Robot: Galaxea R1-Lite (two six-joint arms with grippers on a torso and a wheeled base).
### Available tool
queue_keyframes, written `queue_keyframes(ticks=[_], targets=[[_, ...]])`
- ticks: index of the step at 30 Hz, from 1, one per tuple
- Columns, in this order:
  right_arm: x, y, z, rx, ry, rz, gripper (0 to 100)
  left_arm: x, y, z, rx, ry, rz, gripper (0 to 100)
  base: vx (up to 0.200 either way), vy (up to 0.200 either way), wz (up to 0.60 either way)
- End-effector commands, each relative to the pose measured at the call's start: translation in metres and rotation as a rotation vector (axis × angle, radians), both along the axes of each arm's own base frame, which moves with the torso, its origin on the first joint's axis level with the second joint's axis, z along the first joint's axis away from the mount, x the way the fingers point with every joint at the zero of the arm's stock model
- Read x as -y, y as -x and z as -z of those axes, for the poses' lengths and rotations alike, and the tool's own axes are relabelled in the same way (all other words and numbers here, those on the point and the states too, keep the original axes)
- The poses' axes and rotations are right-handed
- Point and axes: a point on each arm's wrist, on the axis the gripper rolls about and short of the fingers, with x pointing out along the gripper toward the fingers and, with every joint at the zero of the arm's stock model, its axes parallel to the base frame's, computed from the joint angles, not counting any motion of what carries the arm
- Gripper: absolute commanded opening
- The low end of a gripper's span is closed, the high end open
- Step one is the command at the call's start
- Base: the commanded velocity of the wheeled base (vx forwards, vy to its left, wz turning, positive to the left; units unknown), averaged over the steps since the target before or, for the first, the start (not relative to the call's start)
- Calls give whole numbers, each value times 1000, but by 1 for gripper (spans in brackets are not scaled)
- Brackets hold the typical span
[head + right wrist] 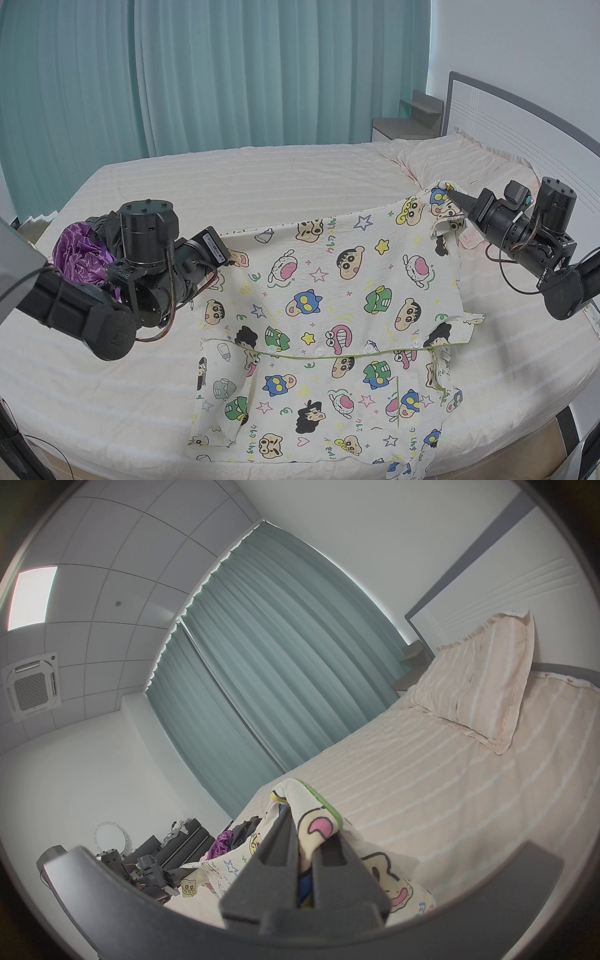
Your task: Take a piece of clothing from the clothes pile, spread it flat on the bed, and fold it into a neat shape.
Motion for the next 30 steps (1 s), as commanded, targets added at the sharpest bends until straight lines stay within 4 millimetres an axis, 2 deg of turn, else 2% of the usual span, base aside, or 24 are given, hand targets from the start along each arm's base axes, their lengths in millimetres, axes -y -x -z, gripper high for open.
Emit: queue_keyframes(ticks=[1, 5, 6, 9, 12, 16, 21, 24, 30], targets=[[0, -18, 25, -64, 7, 9, 0, 3, -22, 32, -72, -27, -20, 0, 200, 0, 0], [0, -25, 33, -79, 8, 14, 0, 5, -29, 43, -96, -38, -20, 0, 200, 0, 0], [0, -34, 42, -106, 12, 23, 0, 7, -35, 51, -107, -43, -22, 0, 0, 0, 0], [0, -40, 47, -109, 13, 29, 0, 8, -40, 57, -118, -48, -26, 0, 0, 0, 0], [1, -53, 65, -147, 19, 37, 0, 10, -55, 73, -139, -57, -40, 0, 0, 0, 0], [0, -63, 87, -188, 25, 40, 0, 9, -66, 84, -150, -60, -49, 0, 0, 0, 0], [0, -74, 105, -221, 20, 45, 0, 8, -88, 102, -158, -60, -68, 0, 0, 0, 0], [-1, -78, 109, -233, 10, 46, 0, 8, -93, 109, -176, -67, -72, 0, 0, 0, 0], [-6, -98, 135, -281, -38, 77, 0, 11, -114, 128, -219, -60, -89, 0, 0, 0, 0]])
